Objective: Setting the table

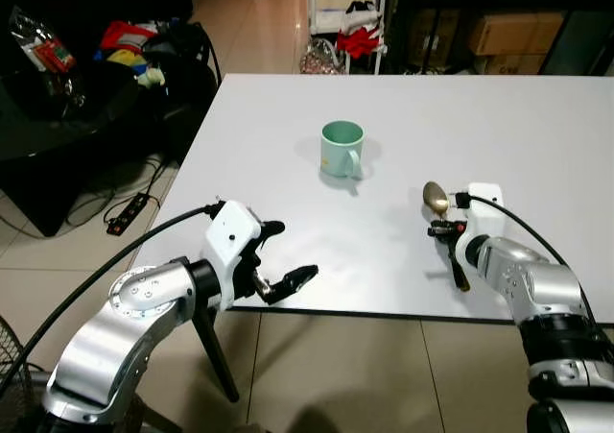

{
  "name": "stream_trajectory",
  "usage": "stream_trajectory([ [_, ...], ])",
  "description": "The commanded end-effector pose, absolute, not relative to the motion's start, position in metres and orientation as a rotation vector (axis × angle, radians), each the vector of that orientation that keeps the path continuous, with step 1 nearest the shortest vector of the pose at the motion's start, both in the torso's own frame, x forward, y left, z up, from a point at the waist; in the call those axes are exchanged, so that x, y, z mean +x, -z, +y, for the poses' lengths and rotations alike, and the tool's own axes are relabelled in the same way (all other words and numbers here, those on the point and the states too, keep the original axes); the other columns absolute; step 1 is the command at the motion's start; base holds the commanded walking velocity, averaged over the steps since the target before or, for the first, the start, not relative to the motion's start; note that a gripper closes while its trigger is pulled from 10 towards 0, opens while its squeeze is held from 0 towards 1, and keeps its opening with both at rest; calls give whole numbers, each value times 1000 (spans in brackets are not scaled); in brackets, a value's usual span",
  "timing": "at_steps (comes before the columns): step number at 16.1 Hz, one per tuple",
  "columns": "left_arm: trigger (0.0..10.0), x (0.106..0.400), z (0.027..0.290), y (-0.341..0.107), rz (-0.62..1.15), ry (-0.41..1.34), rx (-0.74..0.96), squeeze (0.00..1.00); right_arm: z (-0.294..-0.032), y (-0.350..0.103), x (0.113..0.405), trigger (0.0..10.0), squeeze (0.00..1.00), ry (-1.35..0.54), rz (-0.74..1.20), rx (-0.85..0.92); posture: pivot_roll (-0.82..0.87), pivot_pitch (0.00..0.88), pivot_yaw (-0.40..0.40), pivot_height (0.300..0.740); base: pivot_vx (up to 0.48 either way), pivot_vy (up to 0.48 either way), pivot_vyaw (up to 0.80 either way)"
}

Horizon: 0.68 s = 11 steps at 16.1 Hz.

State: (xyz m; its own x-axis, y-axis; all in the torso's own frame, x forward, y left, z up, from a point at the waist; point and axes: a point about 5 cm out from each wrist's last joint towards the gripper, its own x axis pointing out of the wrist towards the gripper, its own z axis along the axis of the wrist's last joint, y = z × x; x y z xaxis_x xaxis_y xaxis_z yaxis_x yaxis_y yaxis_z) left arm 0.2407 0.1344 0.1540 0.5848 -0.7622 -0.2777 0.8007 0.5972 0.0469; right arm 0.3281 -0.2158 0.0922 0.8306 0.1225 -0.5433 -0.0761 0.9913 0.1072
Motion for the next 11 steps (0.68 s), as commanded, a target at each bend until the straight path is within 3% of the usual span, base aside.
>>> stream_trajectory([
  [1,10000,238,135,-156,241,928,182,0,-220,-89,329,10000,0,-105,599,94,49,23,56,740,0,0,0],
  [5,10000,236,135,-156,250,933,183,0,-224,-84,333,10000,0,-127,623,80,52,24,50,740,0,0,0],
  [6,10000,236,135,-156,250,934,184,0,-225,-84,334,10000,110,-129,623,81,52,24,50,740,0,0,0],
  [8,10000,236,135,-157,251,932,184,0,-225,-84,335,10000,906,-136,623,85,52,24,50,740,0,0,0],
  [9,10000,236,135,-157,252,927,184,0,-225,-84,335,10000,1000,-138,621,85,52,24,50,740,0,0,0],
  [11,10000,237,135,-156,254,917,187,0,-225,-85,337,10000,1000,-146,614,88,54,22,49,740,0,0,0],
])
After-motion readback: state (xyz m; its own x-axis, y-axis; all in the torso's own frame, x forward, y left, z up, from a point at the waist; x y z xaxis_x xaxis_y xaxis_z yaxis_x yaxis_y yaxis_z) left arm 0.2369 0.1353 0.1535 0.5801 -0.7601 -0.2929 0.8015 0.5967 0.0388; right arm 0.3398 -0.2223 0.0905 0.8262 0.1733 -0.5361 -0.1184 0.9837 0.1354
